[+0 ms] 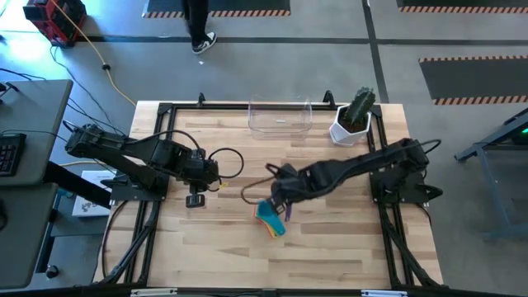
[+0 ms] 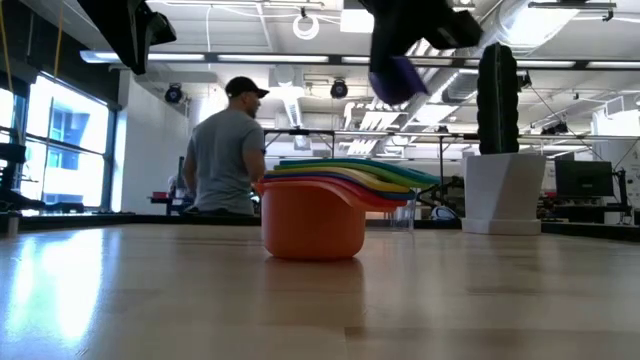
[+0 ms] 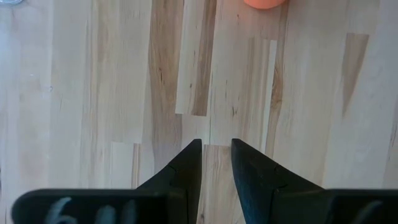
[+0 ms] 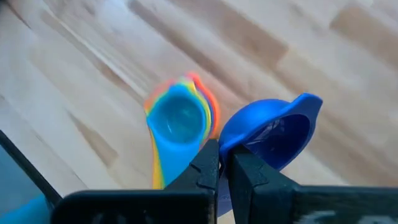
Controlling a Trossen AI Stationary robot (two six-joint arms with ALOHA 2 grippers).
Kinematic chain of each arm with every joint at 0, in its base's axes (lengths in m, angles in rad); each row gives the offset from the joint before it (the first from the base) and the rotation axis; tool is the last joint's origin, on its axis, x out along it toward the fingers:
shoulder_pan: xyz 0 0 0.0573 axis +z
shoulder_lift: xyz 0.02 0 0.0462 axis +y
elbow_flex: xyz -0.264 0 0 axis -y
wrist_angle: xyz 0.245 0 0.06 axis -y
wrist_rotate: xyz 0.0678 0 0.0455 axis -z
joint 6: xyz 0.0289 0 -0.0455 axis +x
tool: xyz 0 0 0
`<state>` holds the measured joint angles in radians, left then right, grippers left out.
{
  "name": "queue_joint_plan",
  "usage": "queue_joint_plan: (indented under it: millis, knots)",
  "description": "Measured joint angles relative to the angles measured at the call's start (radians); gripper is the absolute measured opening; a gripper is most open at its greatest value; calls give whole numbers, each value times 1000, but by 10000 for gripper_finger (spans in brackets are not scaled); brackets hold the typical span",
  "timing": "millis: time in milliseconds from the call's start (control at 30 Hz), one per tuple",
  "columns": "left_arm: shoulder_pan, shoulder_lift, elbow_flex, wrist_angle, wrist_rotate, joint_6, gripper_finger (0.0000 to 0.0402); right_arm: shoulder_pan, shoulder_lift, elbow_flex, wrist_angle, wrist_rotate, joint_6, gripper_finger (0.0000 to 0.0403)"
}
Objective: Nest measuring cups in basket
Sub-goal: Stack the violet measuring cup on top of the light blue measuring cup
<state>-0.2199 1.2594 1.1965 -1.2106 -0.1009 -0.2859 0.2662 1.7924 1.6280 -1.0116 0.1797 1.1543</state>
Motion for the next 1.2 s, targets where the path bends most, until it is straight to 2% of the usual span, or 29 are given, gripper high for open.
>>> queue_joint_plan:
  millis: [300, 600, 833, 1200]
  knots:
    - [0, 0, 0, 0, 0, 0, 78, -89, 0, 134, -2, -3, -188, 2]
    - [0, 0, 0, 0, 0, 0, 78, -91, 0, 207, -1, -9, -239, 2]
    - [0, 0, 0, 0, 0, 0, 78, -69, 58, 207, 13, -126, -239, 2]
    - [0, 0, 0, 0, 0, 0, 78, -56, 150, 206, 77, -243, -282, 2]
